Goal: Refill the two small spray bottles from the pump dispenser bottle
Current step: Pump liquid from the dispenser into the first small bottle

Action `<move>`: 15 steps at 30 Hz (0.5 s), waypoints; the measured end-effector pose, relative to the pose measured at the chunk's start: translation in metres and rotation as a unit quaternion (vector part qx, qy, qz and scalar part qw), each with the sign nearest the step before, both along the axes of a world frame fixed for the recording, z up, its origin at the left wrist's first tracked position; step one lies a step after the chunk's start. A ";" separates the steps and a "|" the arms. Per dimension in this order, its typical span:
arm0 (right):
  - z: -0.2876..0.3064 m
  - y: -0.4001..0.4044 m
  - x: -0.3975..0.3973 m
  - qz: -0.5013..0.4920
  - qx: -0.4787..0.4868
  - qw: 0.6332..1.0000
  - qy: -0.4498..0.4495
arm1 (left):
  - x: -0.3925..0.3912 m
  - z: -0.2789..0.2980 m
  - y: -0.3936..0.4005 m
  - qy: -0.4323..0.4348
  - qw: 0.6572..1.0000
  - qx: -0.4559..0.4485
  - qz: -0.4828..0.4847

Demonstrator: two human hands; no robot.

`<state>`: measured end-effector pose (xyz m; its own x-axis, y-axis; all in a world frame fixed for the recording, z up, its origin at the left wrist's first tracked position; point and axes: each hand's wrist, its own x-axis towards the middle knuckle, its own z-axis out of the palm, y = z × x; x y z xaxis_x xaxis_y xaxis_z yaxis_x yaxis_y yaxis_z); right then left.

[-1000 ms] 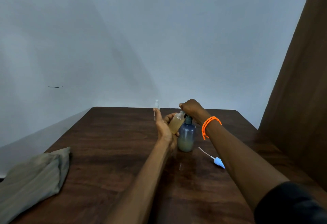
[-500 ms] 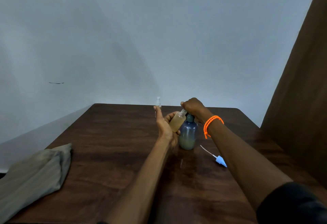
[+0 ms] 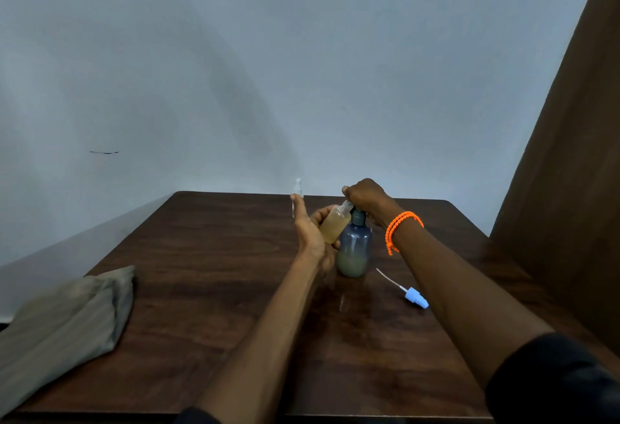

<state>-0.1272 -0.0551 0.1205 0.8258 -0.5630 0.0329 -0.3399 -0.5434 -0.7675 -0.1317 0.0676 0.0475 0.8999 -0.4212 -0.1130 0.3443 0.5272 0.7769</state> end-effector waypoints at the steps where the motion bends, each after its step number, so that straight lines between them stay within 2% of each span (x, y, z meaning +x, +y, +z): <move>1: 0.003 0.000 0.000 0.002 0.000 1.000 0.000 | 0.000 0.001 0.000 0.001 1.000 -0.001 -0.002; 10: 0.000 0.001 -0.002 -0.002 -0.006 1.000 0.000 | 0.001 -0.002 -0.001 -0.004 1.000 0.003 -0.004; 15: -0.001 -0.001 0.002 0.008 0.030 1.000 -0.003 | 0.001 -0.003 -0.001 -0.004 1.000 0.009 0.003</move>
